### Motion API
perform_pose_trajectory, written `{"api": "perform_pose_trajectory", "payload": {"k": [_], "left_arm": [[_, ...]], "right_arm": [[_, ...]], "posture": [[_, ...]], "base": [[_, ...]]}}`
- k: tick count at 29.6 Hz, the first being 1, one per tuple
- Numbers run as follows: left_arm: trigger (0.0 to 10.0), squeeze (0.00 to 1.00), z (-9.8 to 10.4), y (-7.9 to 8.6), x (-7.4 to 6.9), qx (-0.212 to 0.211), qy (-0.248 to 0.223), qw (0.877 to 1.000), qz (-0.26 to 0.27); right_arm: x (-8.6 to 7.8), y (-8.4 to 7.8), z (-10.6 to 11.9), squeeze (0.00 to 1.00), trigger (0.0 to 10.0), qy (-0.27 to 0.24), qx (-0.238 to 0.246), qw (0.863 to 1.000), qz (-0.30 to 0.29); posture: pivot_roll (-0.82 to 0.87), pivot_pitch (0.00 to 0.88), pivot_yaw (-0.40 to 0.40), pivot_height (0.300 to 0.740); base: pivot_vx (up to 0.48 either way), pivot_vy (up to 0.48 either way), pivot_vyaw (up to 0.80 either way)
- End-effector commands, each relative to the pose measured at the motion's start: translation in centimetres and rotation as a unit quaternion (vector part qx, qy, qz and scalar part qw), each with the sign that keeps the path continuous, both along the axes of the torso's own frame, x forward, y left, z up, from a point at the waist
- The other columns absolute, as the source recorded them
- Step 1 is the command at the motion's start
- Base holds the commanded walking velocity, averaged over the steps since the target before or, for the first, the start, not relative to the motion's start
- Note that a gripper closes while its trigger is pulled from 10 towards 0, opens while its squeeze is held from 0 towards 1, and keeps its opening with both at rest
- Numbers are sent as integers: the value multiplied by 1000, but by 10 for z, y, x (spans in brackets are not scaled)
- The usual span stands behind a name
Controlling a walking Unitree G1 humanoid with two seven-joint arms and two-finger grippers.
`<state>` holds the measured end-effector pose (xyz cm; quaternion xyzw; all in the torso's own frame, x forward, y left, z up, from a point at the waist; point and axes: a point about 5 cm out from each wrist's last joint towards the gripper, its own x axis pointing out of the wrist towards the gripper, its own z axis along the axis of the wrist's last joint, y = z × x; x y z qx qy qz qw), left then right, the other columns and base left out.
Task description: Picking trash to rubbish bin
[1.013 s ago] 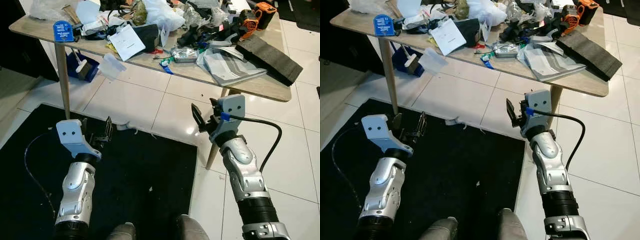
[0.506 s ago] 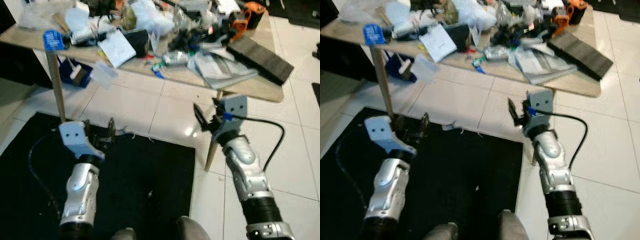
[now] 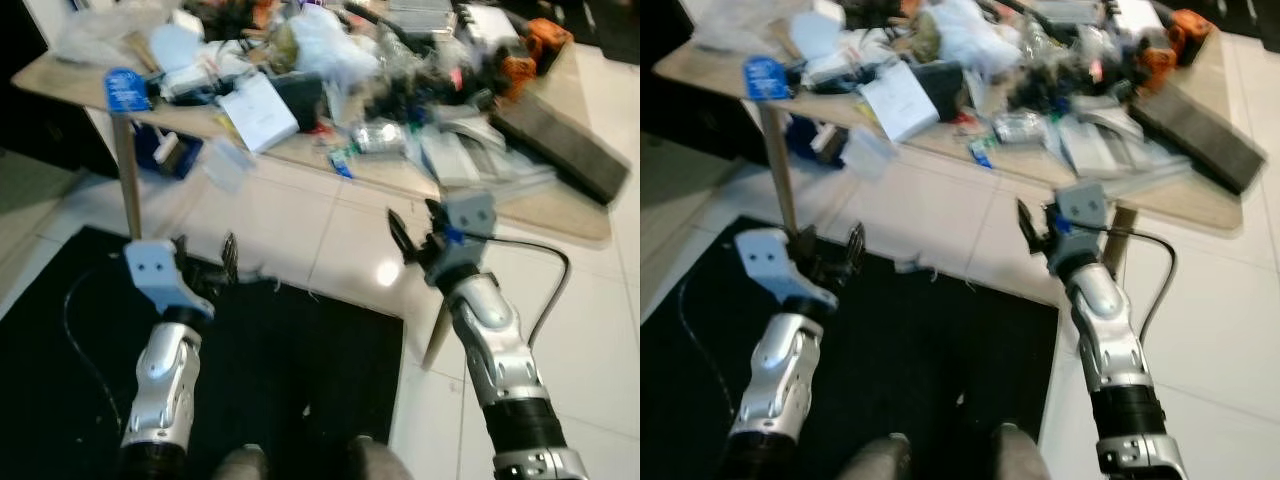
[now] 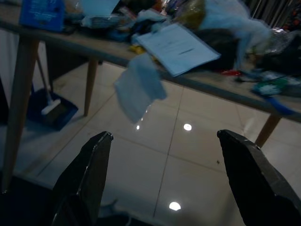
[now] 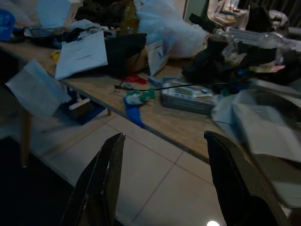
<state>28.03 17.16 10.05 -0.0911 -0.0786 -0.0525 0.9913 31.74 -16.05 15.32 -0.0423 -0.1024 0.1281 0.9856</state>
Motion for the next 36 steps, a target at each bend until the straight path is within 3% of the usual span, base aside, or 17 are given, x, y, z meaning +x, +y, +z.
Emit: {"api": "perform_pose_trajectory", "payload": {"k": [1,17,18,25,36], "left_arm": [[10000,0,-7,1,-3,0,13,1000,0],[10000,0,-4,0,-2,-8,3,1000,-19],[10000,0,-3,-1,-2,-5,-2,1000,-26],[10000,0,-1,-2,-2,1,-9,999,-36],[10000,0,10,9,-1,12,-35,998,-54]], "right_arm": [[-2,2,-7,0,10000,13,-7,1000,9],[0,-1,-9,0,10000,32,10,999,-7],[1,-2,-14,0,10000,51,16,998,-12],[2,-2,-14,0,10000,55,11,998,-12],[-1,5,-10,0,10000,49,14,998,35]], "posture": [[5,137,-11,740],[5,145,-11,740],[2,148,-10,740],[2,150,-11,740],[1,152,-14,740]], "base": [[247,0,0],[249,0,0],[247,0,-763],[248,0,-758],[246,0,0]]}}
